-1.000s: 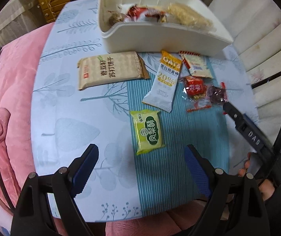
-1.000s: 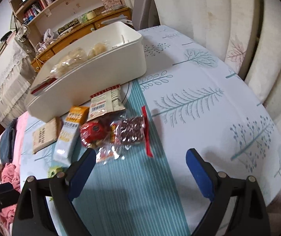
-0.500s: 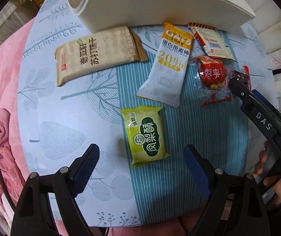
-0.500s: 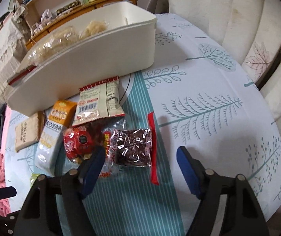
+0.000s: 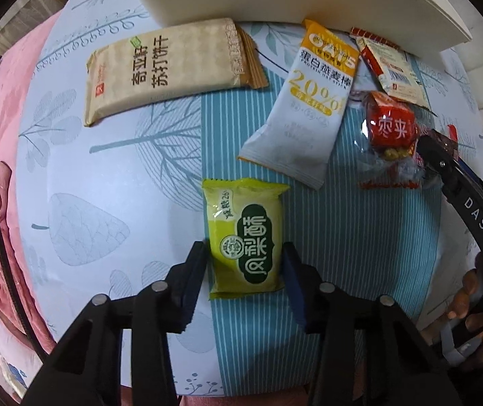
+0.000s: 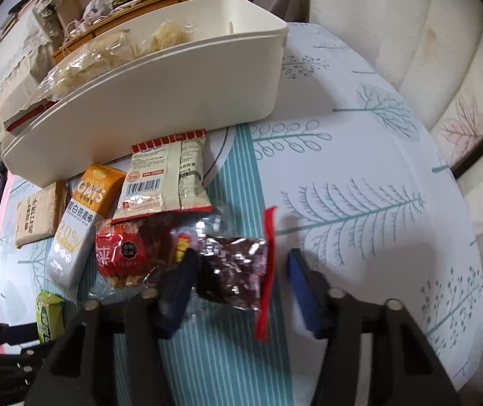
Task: Organize snacks
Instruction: 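Grasp the dark candy bag with the right tool while the left tool grasps the green pineapple-cake pack, then carry both snacks into the white tray and open both tools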
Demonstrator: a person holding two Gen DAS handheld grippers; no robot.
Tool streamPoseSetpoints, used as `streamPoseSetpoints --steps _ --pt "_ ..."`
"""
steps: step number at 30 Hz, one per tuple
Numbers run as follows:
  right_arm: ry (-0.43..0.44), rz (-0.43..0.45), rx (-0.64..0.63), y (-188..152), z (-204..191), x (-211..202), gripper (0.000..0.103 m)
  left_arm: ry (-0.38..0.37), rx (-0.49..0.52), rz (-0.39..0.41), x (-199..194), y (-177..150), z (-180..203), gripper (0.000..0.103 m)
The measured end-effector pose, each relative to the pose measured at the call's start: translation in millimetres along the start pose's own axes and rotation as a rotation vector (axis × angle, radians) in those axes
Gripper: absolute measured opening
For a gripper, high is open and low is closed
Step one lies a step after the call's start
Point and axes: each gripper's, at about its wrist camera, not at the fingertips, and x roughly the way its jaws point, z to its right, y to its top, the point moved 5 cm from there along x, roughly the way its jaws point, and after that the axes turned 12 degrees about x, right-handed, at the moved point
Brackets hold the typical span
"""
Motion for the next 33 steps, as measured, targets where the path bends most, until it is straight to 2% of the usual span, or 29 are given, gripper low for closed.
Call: streamPoseSetpoints --steps 1,9,13,20,26,33 --pt "0.002 -0.006 -0.015 0.4 -1.4 0.0 0.046 0.005 -0.004 0.006 -0.1 0.9 -0.4 0.036" --pt "0.033 -0.051 -0.044 2.4 1.4 1.0 0.045 -0.011 -0.058 0.033 -0.3 1.6 -5.0 0.036" --pt "0.081 -0.093 -0.002 -1.5 10.7 -2.5 0.045 -0.011 -0.085 0.039 -0.4 -7.5 -13.7 0.036" --pt "0.113 -0.181 0.059 -10.2 29.2 -12.3 0.045 -0.012 -0.184 0.044 -0.7 -20.2 -35.9 0.036" --pt "0.153 -0.182 0.060 -6.4 40.9 -38.8 0.045 -0.020 -0.229 0.064 -23.8 -31.1 -49.3 0.036" --pt "0.214 -0.139 0.025 13.7 35.5 -73.6 0.045 -0.036 -0.213 0.104 -73.6 -30.1 -53.6 0.036"
